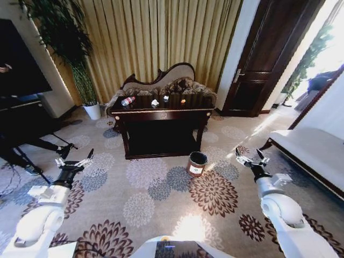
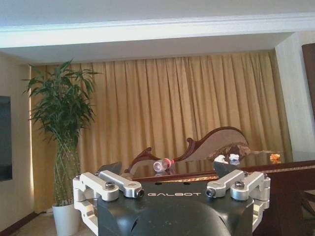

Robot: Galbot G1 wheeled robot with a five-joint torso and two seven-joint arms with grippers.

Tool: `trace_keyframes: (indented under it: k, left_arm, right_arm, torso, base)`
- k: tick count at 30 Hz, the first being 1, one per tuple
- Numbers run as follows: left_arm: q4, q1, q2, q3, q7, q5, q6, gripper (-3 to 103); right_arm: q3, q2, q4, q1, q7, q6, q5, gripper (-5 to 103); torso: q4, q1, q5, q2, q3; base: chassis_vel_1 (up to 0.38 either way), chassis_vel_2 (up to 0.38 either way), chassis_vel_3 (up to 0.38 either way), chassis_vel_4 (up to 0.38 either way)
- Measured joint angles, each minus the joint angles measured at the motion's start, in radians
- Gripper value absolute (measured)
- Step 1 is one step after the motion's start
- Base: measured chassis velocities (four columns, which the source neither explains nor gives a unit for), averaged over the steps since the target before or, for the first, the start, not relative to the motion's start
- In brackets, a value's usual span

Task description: Move to the front of the table and place the trash on the table into the trash bin.

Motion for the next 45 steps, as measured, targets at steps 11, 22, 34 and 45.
trace_keyframes:
  k: [11,22,34,45]
  left_arm:
    - [-0.015,0.001,-0.006,0.003,0.000,0.001,0.009,100]
    - [-0.017,0.006,-0.007,-0.002,0.000,0.001,0.009,100]
    - [-0.020,0.016,-0.021,-0.004,0.000,0.002,0.007,100]
    - [-0.022,0.019,-0.022,-0.006,0.002,0.003,0.005,100]
  right_arm:
    - [0.003,0.003,0.007,-0.006,0.000,0.000,0.009,100]
    - [0.005,0.005,0.011,-0.007,0.000,0.000,0.009,100]
    - [0.007,0.008,0.015,-0.011,0.000,0.000,0.012,100]
    - [0.011,0.015,0.018,-0.009,0.000,0.005,-0.006,100]
  torso:
    - [0.0000,0.000,0.0000,0.000,0.000]
    - [0.0000,0.000,0.0000,0.000,0.000]
    - [0.0000,0.000,-0.0001,0.000,0.000]
    - [0.0001,0.000,-0.0001,0.000,0.000]
  base:
    - [0.000,0.000,0.000,0.000]
    - [0.000,0.000,0.000,0.000]
    - [0.000,0.000,0.000,0.000]
    - [0.000,0.000,0.000,0.000]
